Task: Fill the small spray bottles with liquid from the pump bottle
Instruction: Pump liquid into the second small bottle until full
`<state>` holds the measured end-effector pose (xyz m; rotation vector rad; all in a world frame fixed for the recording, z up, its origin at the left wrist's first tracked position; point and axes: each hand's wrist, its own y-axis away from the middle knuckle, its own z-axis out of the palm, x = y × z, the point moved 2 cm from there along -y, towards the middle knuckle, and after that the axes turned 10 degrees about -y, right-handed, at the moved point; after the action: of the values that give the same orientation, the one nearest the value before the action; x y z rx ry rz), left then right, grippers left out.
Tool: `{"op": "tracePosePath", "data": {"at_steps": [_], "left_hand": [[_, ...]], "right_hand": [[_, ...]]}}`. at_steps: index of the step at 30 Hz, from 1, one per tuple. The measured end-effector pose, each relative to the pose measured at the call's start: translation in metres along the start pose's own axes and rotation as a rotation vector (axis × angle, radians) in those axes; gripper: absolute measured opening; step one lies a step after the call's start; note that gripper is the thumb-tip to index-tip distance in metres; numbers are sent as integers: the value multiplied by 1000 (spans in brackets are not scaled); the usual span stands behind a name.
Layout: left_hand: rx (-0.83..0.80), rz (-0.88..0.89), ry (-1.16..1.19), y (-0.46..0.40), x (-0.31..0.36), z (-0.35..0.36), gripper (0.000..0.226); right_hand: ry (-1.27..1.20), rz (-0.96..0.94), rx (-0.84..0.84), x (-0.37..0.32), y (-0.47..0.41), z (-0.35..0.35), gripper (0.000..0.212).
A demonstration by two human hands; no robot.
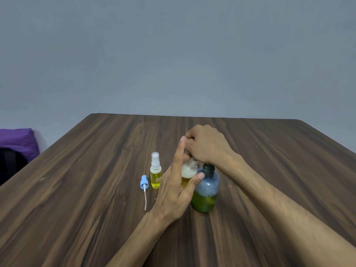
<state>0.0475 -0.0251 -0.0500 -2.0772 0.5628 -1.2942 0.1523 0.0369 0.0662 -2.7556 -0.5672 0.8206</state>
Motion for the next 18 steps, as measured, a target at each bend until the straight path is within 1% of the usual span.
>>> {"op": "tracePosePath", "data": {"at_steps": [4, 6, 9, 14, 18], "left_hand": [[-6, 12, 5, 1, -2, -1, 87], [-12, 17, 4, -1, 0, 1, 87], [27, 38, -39, 1, 0, -1, 87], [5, 30, 2, 0, 0, 0, 86], [20, 35, -3, 1, -2, 0, 85]], "right_hand": [[40, -16, 17, -2, 3, 3, 30], [16, -24, 52, -2, 3, -1, 26], [-28, -44, 93, -4, 1, -5, 21], [-1, -13, 22, 1, 2, 1, 27], [3, -87, 83, -5, 0, -4, 24]]}}
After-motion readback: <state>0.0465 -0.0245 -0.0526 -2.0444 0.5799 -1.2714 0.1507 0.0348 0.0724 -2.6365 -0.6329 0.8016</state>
